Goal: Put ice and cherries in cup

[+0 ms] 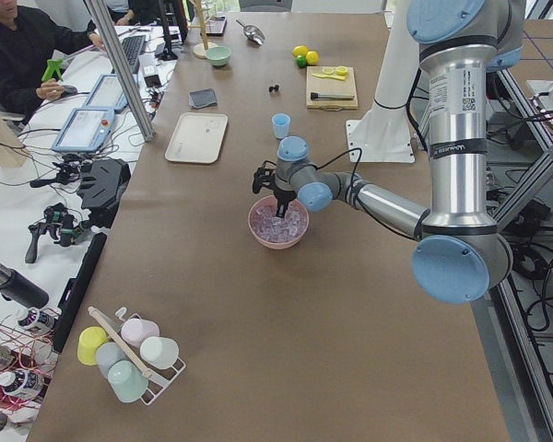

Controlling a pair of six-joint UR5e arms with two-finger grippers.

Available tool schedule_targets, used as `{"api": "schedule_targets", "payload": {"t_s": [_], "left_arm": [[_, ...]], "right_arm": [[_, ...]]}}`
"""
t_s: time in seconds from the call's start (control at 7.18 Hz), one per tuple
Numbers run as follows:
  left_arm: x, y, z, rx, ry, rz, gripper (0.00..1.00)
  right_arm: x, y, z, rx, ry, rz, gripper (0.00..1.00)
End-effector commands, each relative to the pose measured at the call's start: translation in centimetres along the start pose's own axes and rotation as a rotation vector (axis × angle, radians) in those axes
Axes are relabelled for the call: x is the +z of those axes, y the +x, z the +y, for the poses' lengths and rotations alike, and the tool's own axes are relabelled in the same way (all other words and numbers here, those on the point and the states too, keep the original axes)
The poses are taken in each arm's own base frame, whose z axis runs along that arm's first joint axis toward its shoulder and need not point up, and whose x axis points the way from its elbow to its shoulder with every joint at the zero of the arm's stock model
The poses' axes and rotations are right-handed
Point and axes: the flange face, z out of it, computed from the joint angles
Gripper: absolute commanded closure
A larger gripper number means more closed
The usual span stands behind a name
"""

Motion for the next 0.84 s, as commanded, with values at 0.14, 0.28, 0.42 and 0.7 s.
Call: {"api": "schedule_targets", "payload": {"t_s": [0.14,0.28,0.42,0.7], "left_arm": [[0.5,0.1,-0.2,0.0,-0.002,-0.005,0.28],[0.5,0.3,-0.2,0.002,-0.001,-0.003,0.28],[1.0,0.3,-0.2,0.004,-0.009,-0.006,0.29],[1.6,-0.1,-0.2,0.005,-0.017,-0.015,0.36]], "right_arm": [[0.1,0.1,0.1,0.003,-0.002,0.0,0.0],[0.1,0.2,0.2,0.005,-0.004,0.0,0.0],[0.2,0.2,0.3,0.008,-0.005,0.0,0.0],[0.2,0.3,0.4,0.007,-0.006,0.0,0.0]]}}
